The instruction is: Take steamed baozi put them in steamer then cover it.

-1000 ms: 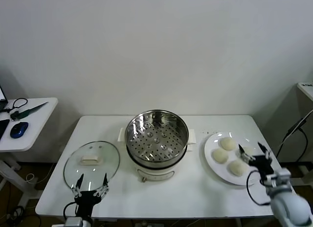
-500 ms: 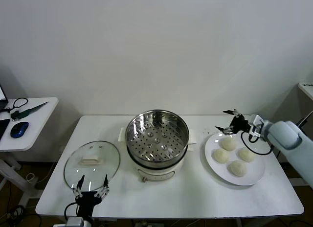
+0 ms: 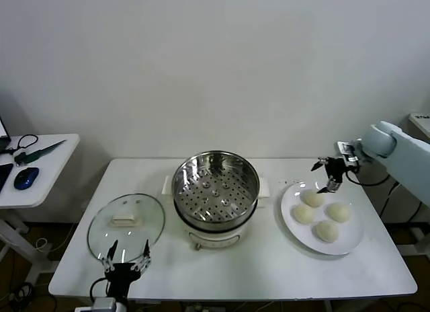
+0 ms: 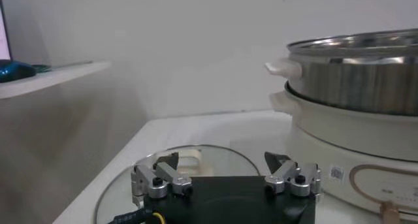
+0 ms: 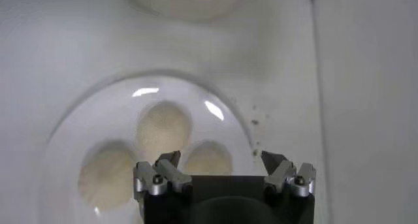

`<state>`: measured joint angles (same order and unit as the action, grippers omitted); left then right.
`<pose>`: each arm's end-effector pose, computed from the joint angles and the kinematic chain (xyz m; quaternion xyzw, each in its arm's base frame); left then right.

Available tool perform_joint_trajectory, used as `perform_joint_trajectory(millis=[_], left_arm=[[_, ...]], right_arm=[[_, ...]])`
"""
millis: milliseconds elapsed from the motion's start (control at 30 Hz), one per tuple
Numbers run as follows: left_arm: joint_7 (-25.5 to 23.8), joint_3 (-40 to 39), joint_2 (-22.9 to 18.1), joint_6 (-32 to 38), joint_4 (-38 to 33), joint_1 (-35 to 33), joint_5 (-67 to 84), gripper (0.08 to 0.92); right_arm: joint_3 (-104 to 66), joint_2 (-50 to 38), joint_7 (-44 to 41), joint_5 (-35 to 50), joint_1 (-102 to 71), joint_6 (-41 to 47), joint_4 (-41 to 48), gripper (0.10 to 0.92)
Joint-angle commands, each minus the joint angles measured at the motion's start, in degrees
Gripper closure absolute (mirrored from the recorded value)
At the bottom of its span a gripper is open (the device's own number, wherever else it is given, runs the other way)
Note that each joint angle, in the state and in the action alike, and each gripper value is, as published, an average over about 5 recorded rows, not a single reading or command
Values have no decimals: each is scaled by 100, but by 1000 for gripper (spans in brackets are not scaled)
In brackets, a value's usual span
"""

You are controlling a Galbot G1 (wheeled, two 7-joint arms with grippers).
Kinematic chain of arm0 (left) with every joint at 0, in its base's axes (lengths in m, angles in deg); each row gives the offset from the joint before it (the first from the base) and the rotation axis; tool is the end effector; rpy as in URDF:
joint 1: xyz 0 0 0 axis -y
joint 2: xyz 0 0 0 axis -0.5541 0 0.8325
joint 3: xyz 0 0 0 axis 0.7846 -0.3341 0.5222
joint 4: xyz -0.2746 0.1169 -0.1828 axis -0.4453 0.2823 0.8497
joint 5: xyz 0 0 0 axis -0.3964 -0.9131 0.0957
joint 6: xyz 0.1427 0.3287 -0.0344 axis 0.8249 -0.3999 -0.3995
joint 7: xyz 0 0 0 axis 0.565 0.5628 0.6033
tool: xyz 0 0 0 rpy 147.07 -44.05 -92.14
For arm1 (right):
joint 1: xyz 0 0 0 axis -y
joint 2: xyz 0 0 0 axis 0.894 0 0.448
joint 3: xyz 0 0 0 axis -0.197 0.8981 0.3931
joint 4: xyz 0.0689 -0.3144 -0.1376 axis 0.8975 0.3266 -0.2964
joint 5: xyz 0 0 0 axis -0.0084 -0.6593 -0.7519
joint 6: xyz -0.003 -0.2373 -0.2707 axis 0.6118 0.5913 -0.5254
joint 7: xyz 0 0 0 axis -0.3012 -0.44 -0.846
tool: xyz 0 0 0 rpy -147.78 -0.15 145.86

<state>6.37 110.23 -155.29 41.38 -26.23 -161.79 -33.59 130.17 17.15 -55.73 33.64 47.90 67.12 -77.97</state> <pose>0.1336 0.0346 -0.3629 0.0484 -0.9886 -0.0464 0.1351 0.5796 -0.2326 -0.1512 0.5028 -0.5756 0.5029 0.4036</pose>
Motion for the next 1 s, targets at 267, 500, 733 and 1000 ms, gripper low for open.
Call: perform_joint_trajectory(millis=[267, 500, 733, 1000], left_arm=[[2, 32, -10, 18, 152, 63, 32, 177], [4, 67, 9, 21, 220, 108, 83, 177], [3, 53, 19, 30, 254, 144, 98, 177], [3, 53, 19, 30, 219, 143, 99, 177]], right_arm=[[-75, 1456, -69, -1022, -435, -187, 2138, 203], [-407, 1694, 82, -1242, -718, -238, 2411, 203], [-582, 1802, 184, -1478, -824, -253, 2512, 205], [-618, 1713, 233, -1512, -806, -173, 2345, 359]])
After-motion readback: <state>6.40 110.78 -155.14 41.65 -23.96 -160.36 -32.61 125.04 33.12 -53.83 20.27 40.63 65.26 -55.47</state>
